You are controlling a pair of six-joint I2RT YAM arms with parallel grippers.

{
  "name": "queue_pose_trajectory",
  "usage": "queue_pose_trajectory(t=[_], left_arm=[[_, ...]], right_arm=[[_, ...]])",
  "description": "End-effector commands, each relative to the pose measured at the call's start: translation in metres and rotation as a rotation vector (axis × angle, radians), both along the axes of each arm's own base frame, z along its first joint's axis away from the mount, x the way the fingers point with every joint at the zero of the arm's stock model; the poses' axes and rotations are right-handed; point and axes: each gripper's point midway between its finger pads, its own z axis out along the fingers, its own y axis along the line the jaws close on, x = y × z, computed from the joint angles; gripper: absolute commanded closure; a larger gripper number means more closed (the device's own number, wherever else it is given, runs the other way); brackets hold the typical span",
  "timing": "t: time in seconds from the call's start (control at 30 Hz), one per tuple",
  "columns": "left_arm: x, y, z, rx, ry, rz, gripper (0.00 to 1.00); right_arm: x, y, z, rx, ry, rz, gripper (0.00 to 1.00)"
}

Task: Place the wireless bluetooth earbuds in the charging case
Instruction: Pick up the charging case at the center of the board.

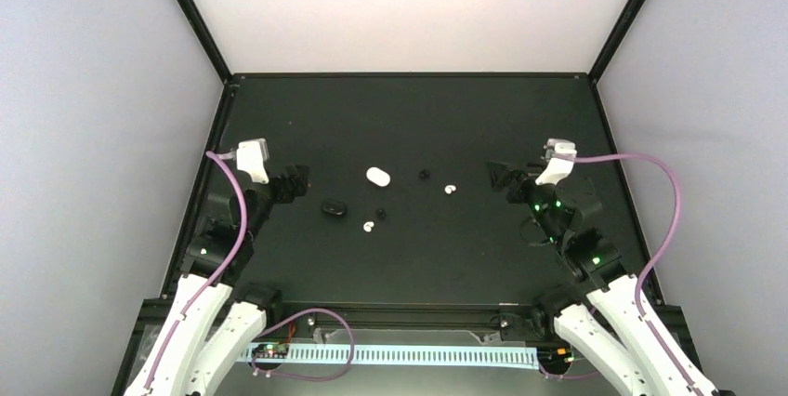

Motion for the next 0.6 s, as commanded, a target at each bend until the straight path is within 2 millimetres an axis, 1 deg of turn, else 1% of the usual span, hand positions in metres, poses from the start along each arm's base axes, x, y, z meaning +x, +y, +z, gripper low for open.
queue_pose_trajectory(t=[0.0,0.07,0.17,0.23,0.3,0.47,0.57], left_arm=[[-0.003,0.006,0.0,0.004,0.004,0.034,0.01],[-0.003,0.009,-0.004,0.009,0.018,0.053,0.01],[-0.003,0.008,-0.007,0.012,0.024,0.044,0.01],[-0.004,0.004,-0.006,0.012,0.011,0.019,0.01],[-0.006,0.003,-0.005,0.008,-0.001,0.009,0.01],[-0.009,0.006,-0.002,0.009,-0.014,0.021,0.01],[-0.011,0.011,0.001,0.012,-0.023,0.045,0.01]], right_arm=[[0.002,0.04,0.023,-0.023,-0.022,0.196,0.0],[0.004,0.064,0.017,-0.078,0.019,0.244,0.0],[0.005,0.106,0.009,-0.196,0.051,0.301,0.0],[0.01,0.133,-0.011,-0.207,0.118,0.36,0.0],[0.011,0.16,-0.028,-0.194,0.171,0.44,0.0],[-0.009,0.243,-0.067,-0.309,0.237,0.638,0.03],[-0.016,0.28,-0.089,-0.33,0.285,0.726,0.08]])
